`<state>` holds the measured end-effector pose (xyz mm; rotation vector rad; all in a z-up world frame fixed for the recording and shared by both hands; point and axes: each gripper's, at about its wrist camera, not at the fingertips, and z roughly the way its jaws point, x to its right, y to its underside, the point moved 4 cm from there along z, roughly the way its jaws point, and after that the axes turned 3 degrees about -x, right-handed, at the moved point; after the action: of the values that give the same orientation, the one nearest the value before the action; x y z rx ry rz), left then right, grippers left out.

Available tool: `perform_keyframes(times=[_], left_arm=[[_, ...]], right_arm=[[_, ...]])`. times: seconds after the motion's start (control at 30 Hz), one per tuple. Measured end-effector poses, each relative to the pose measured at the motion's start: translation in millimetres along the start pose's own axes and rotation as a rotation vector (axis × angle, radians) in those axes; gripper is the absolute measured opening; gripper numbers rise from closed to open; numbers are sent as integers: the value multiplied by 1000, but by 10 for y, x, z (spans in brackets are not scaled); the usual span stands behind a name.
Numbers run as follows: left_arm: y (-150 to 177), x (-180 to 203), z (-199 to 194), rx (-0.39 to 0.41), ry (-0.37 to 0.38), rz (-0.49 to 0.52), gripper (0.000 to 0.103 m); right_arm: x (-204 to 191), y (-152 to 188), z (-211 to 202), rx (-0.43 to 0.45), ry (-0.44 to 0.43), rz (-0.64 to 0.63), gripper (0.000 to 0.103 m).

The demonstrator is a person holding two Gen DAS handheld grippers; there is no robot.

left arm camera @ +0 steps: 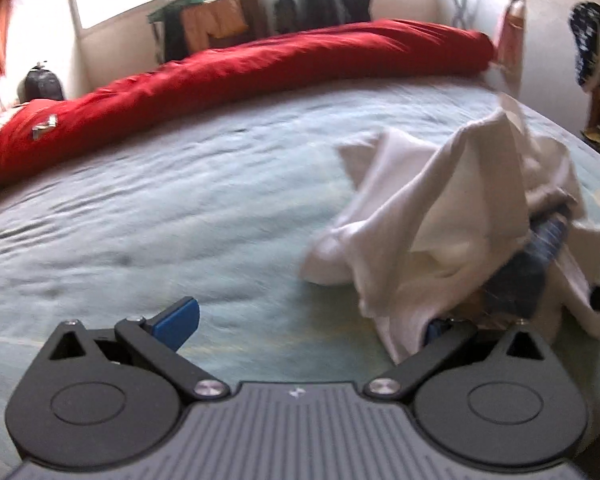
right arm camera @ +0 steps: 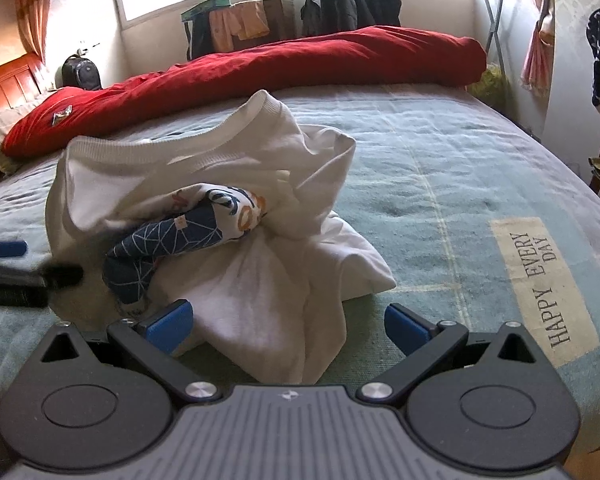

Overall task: Fold clothes
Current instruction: 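Move both tools toward the crumpled white shirt and reach into its folds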

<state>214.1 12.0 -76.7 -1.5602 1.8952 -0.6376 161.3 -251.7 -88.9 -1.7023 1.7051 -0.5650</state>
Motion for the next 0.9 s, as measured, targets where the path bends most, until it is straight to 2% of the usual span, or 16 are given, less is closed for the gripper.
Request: perform_keyframes(times=[0.13,0.37,0.6,0.77,0.9], left_arm=[[-59,-175,65,-2,-33,4,103],[-22,-625,102,-23,-109,-88,103],[157,-656,93,-51,-14,-114,102],[228,-650,217,-71,24,-118,102],[307,-617,306,-89,52,-102,102]], right_arm=[[-7,-5,-39,8,5,-19,103],[-62,-80,-62,19,9,-73,103],[-337,-238,128,41,-60,-208,103],[-394,-218,460,-39,-98,-230,103],[-276,-141,651,-114,-157,-158,103]])
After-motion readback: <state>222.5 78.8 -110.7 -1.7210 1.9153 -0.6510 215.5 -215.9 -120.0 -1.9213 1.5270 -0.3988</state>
